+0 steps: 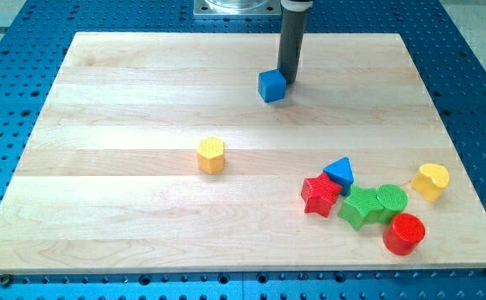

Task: Place the cube towards the top center of the board

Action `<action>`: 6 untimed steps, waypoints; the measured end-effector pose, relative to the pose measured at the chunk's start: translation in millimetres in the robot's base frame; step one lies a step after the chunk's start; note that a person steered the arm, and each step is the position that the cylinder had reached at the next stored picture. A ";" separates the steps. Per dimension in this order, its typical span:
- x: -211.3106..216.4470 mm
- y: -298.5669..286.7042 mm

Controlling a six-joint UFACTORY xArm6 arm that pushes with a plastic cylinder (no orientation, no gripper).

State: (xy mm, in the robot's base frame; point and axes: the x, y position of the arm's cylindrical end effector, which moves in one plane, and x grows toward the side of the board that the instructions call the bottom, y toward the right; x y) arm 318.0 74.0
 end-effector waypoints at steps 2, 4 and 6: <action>62.1 -25.1; -35.0 -41.4; 71.4 -37.1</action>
